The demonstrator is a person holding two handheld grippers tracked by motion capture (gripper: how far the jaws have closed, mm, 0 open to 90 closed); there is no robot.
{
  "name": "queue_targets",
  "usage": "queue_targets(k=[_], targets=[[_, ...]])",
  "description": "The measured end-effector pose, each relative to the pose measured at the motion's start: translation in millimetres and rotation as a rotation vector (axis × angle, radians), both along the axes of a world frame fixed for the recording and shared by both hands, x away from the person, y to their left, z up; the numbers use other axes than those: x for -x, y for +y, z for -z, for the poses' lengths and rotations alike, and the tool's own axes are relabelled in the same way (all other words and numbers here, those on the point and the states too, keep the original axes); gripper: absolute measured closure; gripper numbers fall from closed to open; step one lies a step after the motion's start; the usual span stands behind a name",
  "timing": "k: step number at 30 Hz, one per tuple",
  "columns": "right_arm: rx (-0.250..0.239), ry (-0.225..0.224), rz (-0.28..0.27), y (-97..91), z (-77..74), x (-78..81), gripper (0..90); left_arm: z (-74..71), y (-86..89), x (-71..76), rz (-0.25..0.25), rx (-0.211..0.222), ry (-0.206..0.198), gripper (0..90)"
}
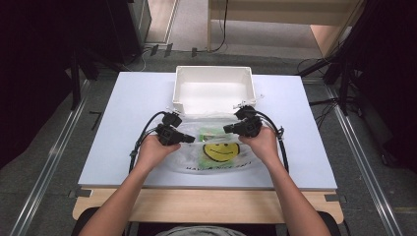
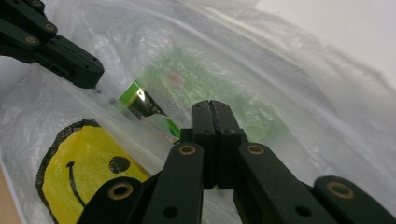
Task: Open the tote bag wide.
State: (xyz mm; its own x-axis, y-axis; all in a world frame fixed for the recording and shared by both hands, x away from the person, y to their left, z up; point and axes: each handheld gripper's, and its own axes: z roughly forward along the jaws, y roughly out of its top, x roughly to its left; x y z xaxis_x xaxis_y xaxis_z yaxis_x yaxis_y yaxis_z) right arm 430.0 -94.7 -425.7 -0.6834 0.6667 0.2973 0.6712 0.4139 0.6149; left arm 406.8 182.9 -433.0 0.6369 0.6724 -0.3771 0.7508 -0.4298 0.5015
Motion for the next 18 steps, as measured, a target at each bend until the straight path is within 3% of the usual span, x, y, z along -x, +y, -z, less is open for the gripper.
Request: queue_targets(k=[18], targets=[[0.040,0.038,-0.072,21.3,18.0,14.6,90.0,2.9,2.0,4.0,-0.004,0.009,-0.011,90.0]])
